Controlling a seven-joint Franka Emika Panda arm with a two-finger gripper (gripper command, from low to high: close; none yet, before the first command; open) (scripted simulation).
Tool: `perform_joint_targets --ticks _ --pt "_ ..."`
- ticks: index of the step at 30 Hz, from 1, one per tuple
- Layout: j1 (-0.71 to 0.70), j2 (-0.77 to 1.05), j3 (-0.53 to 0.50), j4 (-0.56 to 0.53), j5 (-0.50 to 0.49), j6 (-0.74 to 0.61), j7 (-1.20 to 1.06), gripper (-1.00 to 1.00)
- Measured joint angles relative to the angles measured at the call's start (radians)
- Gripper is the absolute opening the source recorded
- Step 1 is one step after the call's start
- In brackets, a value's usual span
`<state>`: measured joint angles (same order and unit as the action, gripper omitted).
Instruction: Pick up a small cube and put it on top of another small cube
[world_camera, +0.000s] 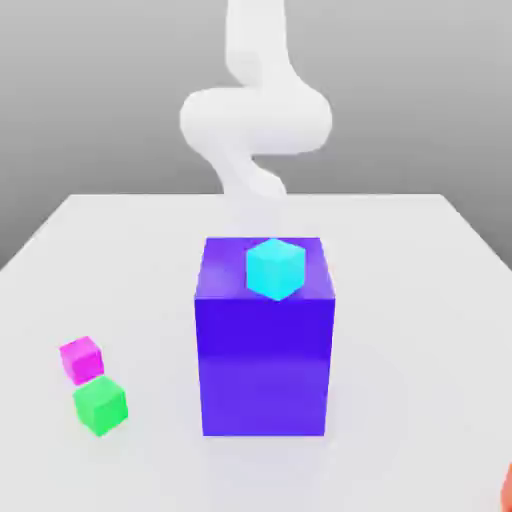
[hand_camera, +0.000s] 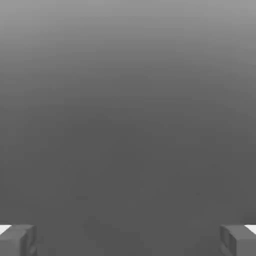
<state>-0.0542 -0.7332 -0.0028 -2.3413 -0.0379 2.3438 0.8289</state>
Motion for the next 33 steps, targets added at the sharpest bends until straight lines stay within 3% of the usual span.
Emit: perform_joint_targets --ticks 12,21,25,28,33 --pt "-0.243 0.324 -0.087 -0.197 -0.150 0.205 0.114 0.00" --pt "-0.379 0.559 -0.216 -0.345 -0.166 0.365 0.130 0.00" --pt "-0.423 0.663 -0.277 -0.413 -0.099 0.441 0.084 0.00" --pt "-0.478 0.741 -0.290 -0.463 0.019 0.497 0.002 0.00" --pt "-0.566 0.911 -0.161 -0.452 0.226 0.626 -0.144 0.00"
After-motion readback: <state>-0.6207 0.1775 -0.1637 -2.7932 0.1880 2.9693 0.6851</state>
